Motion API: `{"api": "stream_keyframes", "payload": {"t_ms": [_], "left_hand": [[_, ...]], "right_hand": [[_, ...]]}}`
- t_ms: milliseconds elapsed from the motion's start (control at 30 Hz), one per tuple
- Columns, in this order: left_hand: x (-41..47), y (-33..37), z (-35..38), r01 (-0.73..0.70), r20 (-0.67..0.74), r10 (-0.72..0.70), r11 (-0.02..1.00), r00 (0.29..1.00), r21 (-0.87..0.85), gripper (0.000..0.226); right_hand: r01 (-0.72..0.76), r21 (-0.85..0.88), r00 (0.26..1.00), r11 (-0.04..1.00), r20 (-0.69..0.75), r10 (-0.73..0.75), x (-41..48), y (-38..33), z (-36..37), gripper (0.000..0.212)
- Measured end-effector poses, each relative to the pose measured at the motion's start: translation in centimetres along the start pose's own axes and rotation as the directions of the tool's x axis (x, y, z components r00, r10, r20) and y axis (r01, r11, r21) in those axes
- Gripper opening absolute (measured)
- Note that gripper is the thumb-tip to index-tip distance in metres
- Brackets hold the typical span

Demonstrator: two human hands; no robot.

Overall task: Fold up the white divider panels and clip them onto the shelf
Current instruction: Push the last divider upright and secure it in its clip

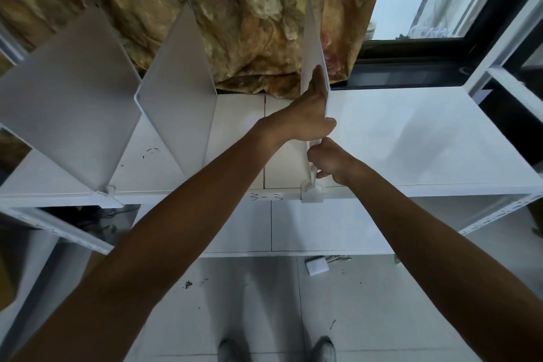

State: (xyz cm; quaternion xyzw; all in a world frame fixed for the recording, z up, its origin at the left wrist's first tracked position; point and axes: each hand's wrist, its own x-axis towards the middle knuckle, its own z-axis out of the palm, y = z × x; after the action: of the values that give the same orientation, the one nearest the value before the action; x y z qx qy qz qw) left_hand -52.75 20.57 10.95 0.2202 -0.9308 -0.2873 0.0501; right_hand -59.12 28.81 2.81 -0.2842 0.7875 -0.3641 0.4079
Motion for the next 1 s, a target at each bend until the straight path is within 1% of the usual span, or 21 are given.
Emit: {"api": "stream_keyframes", "payload": {"t_ms": [200,367,533,733,867,1000], "left_hand": [[-0.5,0.0,-0.3,0.041,-0.002,-0.041,0.999,0.999,0.036,0.062],[-0.6,-0.1,-0.5,0.040,0.001,-0.040,0.997,0.999,0.059,0.061],[-0.4,-0.8,-0.4,0.040,-0.016,-0.039,0.996,0.999,0.081,0.062],[-1.0,-0.6,-0.8,0.078,-0.003,-0.078,0.995,0.997,0.055,0.060],[-1.0,-0.5,-0.9,0.062,0.025,-0.063,0.997,0.998,0.044,0.061],[-1.1,-0.7,-1.1,0.068,0.001,-0.068,0.996,0.998,0.063,0.063]], "right_hand": [[-0.022,-0.019,1.000,1.000,0.002,0.022,0.3,-0.2,0.3,0.045],[-0.031,-0.026,1.000,0.999,0.003,0.031,0.2,-0.4,0.5,0.049],[-0.039,-0.031,0.999,0.999,-0.005,0.039,0.4,-0.4,0.8,0.047],[-0.044,-0.014,0.999,0.999,-0.008,0.044,0.5,-0.5,1.2,0.048],[-0.052,0.009,0.999,0.999,-0.008,0.052,0.5,-0.5,1.4,0.049],[-0.053,0.000,0.999,0.999,-0.007,0.053,0.7,-0.6,1.6,0.050]]}}
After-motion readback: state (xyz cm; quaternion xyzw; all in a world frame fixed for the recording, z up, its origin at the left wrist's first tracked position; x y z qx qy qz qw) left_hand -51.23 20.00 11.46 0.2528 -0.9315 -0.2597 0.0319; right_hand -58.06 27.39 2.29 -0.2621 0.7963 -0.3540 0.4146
